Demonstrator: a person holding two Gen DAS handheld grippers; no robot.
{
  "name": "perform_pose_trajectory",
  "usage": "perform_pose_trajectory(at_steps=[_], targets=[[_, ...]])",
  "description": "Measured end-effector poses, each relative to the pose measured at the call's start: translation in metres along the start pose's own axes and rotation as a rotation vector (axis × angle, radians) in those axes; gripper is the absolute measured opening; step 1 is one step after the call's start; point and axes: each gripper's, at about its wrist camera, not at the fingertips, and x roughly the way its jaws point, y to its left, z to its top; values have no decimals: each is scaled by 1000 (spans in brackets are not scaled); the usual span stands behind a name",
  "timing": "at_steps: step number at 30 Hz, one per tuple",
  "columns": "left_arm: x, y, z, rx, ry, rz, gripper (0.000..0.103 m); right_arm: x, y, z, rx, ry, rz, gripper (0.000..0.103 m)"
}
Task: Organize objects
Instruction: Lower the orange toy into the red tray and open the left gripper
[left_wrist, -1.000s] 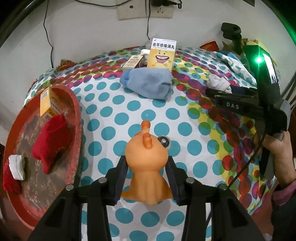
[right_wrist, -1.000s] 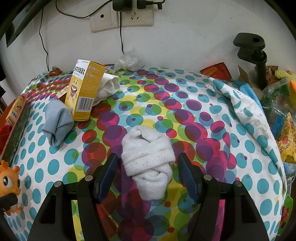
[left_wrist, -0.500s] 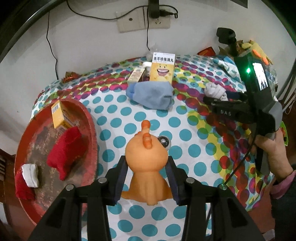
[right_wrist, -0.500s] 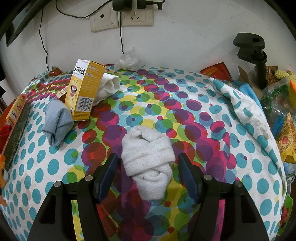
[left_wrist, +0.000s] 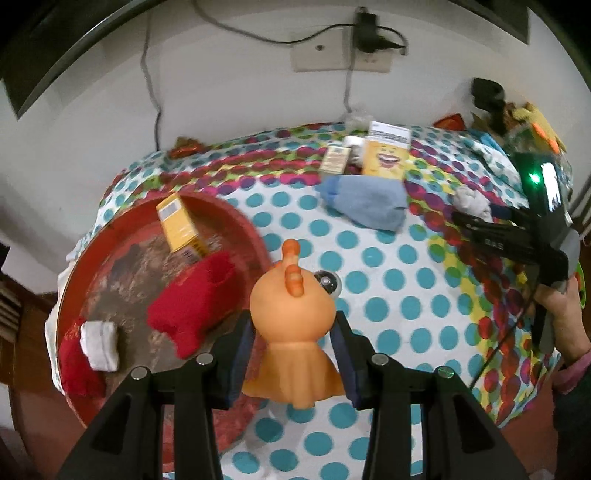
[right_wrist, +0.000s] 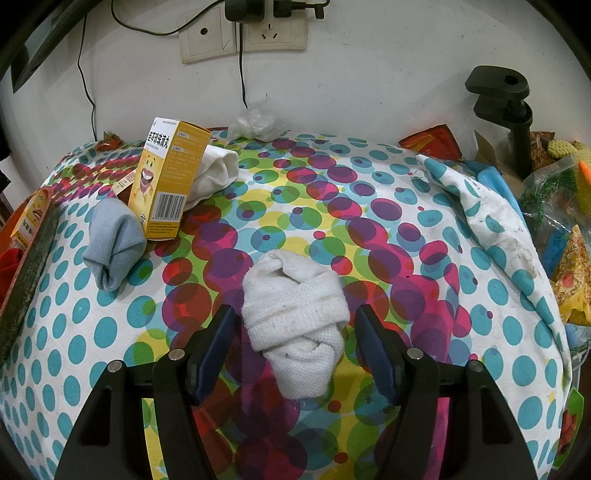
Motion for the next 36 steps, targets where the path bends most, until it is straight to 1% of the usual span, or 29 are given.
perform_pose_trajectory(at_steps=[4, 7, 12, 15, 19, 23, 25, 31, 36], targets=[[-1, 23, 0, -36, 6, 12, 43, 0, 0, 0, 1, 1, -4, 66], [-1, 42, 1, -73, 17, 5, 43, 0, 0, 0, 3, 2, -6, 67], [-1, 70, 4, -104, 15, 35, 43, 0, 0, 0, 2, 2, -8, 67], [-1, 90, 7, -142, 10, 21, 43, 1, -1, 1, 2, 2, -9, 68], [7, 116, 9, -186, 23, 18, 43, 0, 0, 0, 4, 3, -13, 68], [17, 141, 11, -204, 27, 64, 43, 1, 0, 0, 4, 3, -13, 69], [22, 157, 15, -208, 23, 115, 43, 1, 0, 0, 5, 3, -14, 70], [36, 204, 17, -282, 23, 152, 43, 1, 0, -1, 6, 3, -16, 70], [52, 230, 16, -310, 54, 189, 43, 1, 0, -1, 7, 3, -16, 71]])
